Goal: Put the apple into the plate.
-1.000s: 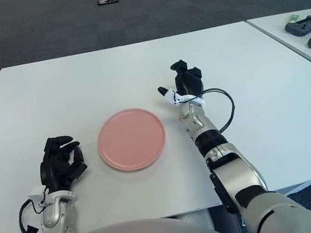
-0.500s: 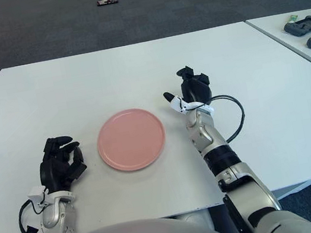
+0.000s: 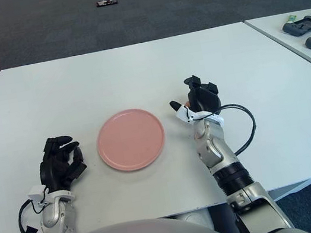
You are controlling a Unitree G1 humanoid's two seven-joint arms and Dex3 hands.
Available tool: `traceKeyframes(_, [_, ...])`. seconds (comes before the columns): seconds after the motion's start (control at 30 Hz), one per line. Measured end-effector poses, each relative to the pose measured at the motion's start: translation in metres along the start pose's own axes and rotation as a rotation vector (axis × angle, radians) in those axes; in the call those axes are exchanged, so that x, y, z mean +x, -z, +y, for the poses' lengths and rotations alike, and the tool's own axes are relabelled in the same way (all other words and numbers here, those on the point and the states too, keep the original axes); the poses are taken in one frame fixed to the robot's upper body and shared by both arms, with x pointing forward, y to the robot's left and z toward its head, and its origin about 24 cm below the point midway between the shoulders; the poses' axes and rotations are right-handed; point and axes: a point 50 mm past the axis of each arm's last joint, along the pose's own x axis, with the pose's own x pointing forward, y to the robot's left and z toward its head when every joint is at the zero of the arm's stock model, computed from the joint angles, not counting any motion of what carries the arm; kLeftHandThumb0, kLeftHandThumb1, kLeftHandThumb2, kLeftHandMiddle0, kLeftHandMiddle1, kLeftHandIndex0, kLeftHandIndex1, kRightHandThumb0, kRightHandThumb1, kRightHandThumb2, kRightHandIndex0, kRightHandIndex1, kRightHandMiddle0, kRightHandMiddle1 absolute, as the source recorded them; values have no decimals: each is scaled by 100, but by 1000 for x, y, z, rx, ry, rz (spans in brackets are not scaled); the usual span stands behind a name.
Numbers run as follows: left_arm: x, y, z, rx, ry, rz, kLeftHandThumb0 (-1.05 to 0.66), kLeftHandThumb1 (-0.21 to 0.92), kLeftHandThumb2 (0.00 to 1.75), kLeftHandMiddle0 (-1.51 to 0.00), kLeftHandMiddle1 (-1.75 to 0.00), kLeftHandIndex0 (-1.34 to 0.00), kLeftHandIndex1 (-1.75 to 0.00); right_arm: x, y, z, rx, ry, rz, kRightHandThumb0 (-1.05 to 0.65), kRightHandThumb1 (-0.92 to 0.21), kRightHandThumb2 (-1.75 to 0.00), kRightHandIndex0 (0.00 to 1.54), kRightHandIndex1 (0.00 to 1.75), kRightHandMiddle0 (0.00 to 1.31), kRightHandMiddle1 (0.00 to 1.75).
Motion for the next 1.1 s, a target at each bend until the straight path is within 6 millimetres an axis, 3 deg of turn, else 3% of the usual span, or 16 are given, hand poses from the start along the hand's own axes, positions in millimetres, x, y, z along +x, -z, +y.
traceKeyframes(0.57, [2, 2, 0, -3, 13, -13, -1, 49, 110, -45, -167, -33, -175, -5, 11, 1, -44, -49, 67, -78, -84, -63, 0, 45, 0, 67])
traceKeyframes(1.1, [2, 2, 1, -25, 10, -13, -1, 52, 105, -47, -163, -31, -175, 25, 13, 7, -146, -57, 152, -83, -80, -61, 0, 50, 0, 80])
